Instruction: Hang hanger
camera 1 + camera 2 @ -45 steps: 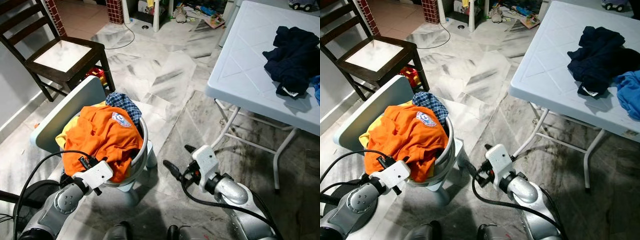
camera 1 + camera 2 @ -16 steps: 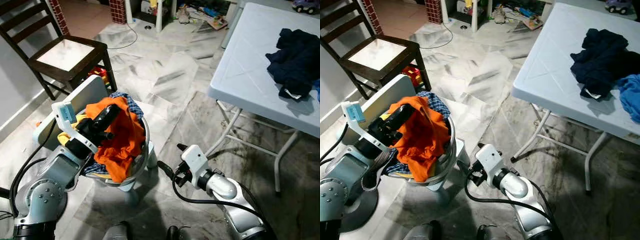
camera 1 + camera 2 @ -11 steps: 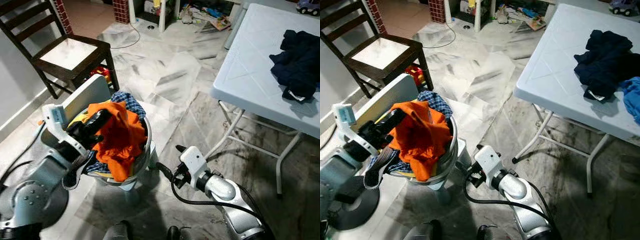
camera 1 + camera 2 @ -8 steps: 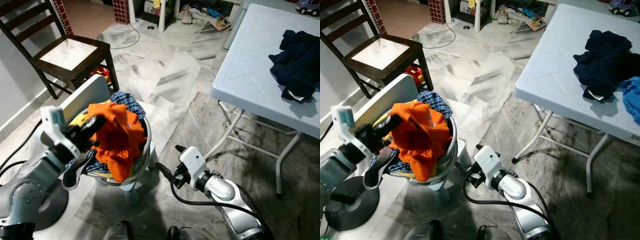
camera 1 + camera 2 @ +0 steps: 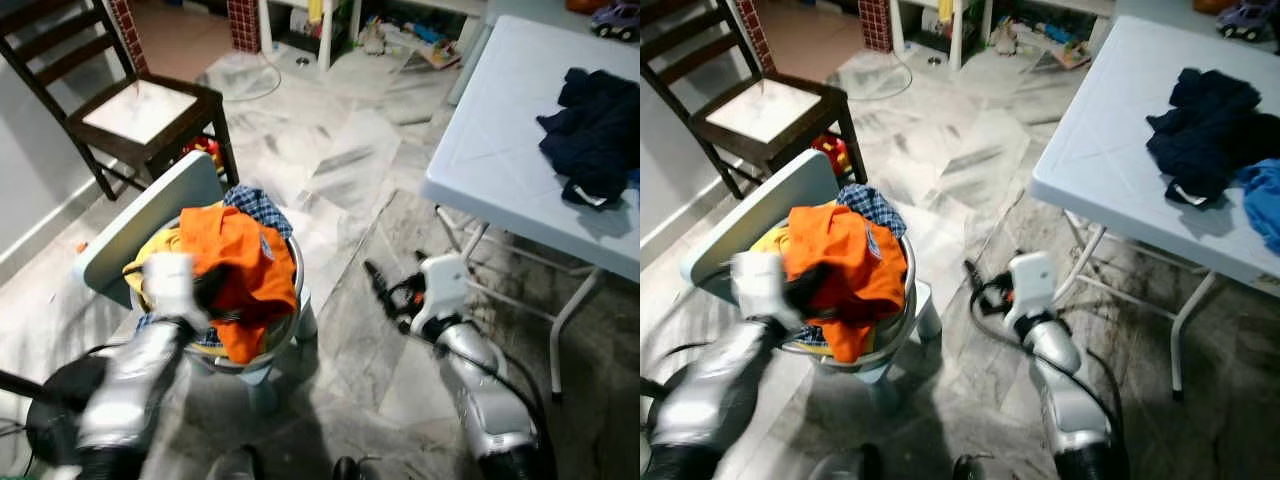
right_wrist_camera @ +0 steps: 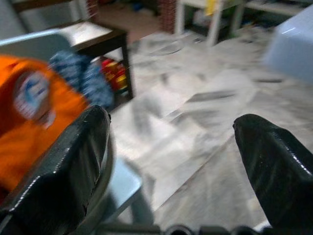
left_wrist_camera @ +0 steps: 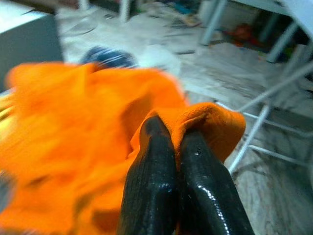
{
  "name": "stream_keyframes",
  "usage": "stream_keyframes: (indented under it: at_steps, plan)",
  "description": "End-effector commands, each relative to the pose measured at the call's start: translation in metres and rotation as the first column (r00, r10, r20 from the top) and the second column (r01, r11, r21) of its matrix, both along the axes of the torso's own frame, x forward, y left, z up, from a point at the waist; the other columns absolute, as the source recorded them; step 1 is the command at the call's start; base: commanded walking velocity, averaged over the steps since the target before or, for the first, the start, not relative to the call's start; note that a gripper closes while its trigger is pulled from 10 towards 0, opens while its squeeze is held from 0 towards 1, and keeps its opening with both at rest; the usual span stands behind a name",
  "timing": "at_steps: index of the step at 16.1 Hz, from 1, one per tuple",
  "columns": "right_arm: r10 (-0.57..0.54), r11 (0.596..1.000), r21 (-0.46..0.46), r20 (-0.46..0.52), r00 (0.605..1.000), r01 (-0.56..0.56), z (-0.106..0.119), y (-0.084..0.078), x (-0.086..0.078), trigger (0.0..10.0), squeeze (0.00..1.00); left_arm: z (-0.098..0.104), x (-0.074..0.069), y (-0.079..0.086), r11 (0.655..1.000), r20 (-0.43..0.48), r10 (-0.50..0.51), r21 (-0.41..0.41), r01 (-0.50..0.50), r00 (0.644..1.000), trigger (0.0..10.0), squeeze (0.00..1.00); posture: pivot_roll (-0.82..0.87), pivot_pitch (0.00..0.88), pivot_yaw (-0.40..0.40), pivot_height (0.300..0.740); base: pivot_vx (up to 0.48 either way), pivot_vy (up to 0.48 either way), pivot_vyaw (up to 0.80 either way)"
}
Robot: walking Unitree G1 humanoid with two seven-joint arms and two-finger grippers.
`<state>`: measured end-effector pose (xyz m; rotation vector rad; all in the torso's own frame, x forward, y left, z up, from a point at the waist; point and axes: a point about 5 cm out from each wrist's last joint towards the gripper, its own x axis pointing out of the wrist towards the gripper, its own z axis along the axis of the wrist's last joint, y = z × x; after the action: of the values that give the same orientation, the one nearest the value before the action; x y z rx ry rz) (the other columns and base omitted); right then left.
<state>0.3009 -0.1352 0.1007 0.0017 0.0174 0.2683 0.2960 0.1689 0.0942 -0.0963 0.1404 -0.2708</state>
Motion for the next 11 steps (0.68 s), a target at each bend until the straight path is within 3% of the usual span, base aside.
stream_keyframes:
  at_steps: [1,6,9,11]
  plan:
    - [-0.055,0.998,0.02,-0.008,0.998,0.055,-0.002,-0.006,0.0,10.0,0.0,-0.003,0.0,-0.004,0.998,0.019,-0.013,0.055,0.012,1.0,10.0,0.0,0.01,0.061,-0.044,0.74,0.0,0.0,0.0]
    - [-0.176,0.979,0.096,-0.031,0.984,0.178,-0.006,-0.022,-0.002,10.0,0.0,-0.005,0.01,-0.024,0.995,0.087,-0.045,0.095,0.037,0.995,10.0,0.0,-0.05,0.008,-0.035,0.74,0.0,0.0,0.0]
    - [-0.253,0.961,0.105,-0.037,0.967,0.256,-0.011,-0.036,-0.01,10.0,0.0,-0.009,0.012,-0.037,0.982,0.117,-0.103,0.173,0.082,0.988,10.0,0.0,-0.09,0.0,0.009,0.74,0.0,0.0,0.0]
    - [-0.286,0.951,0.11,-0.047,0.957,0.289,-0.015,-0.043,-0.01,10.0,0.0,-0.013,0.013,-0.043,0.985,0.103,-0.096,0.15,0.08,0.99,10.0,0.0,-0.11,0.0,0.03,0.74,0.0,0.0,0.0]
